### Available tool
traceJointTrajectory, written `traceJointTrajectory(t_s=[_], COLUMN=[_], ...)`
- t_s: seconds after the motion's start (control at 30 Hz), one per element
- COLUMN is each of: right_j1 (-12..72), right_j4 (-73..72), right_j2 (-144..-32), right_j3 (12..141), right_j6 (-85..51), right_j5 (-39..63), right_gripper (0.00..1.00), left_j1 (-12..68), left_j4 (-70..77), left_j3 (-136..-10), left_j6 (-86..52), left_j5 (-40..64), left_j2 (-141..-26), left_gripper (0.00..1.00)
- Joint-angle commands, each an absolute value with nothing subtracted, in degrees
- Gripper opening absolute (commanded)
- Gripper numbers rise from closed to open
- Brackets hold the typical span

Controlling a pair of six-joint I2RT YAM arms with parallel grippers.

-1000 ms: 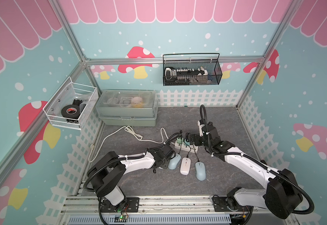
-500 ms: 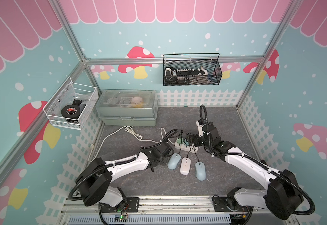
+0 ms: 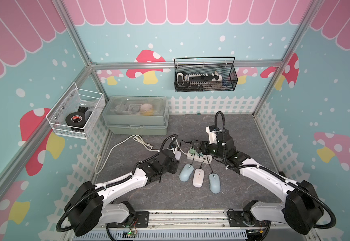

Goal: Unplug the wireless mouse
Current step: Pick up the mouse from the center of the board, then remove the power cord from the mouse.

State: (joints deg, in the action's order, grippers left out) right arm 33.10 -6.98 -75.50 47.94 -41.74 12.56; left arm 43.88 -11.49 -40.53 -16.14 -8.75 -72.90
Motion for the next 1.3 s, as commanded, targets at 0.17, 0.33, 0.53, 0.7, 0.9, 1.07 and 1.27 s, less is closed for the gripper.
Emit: traceJointTrajectory(t_s=[0.17,0.33,0.53,0.7,0.9,1.07,1.27], right_j1=[36.3,37.4,38.6,39.1,39.7,39.7,39.8], right_j4=[-13.7,-15.2,-15.6,-16.8,-16.8,-17.4,-18.0], right_j2=[-83.9,-86.4,-89.2,-90.8,-91.5,-92.6,-93.8], right_j3=[50.3,52.0,54.7,55.6,56.4,57.2,57.8], right_j6=[-47.7,-48.5,-48.9,-49.5,-49.1,-49.3,-49.8], right_j5=[18.1,19.1,19.9,20.6,20.1,20.7,21.6], right_gripper=[0.64,0.61,0.61,0.59,0.57,0.53,0.44], left_j1=[42.0,41.5,41.4,41.4,41.3,41.0,40.9], left_j4=[-6.2,-4.9,-4.6,-4.9,-4.8,-5.0,-5.1], left_j3=[-39.6,-39.0,-38.9,-38.6,-37.2,-36.3,-36.4], left_j6=[-14.7,-14.8,-14.8,-14.9,-15.1,-15.0,-15.1], left_j5=[-5.3,-4.0,-3.4,-3.6,-4.1,-3.6,-3.5], left_j2=[-71.0,-70.8,-70.6,-69.2,-66.5,-65.6,-66.0], left_gripper=[0.35,0.36,0.35,0.35,0.35,0.36,0.36])
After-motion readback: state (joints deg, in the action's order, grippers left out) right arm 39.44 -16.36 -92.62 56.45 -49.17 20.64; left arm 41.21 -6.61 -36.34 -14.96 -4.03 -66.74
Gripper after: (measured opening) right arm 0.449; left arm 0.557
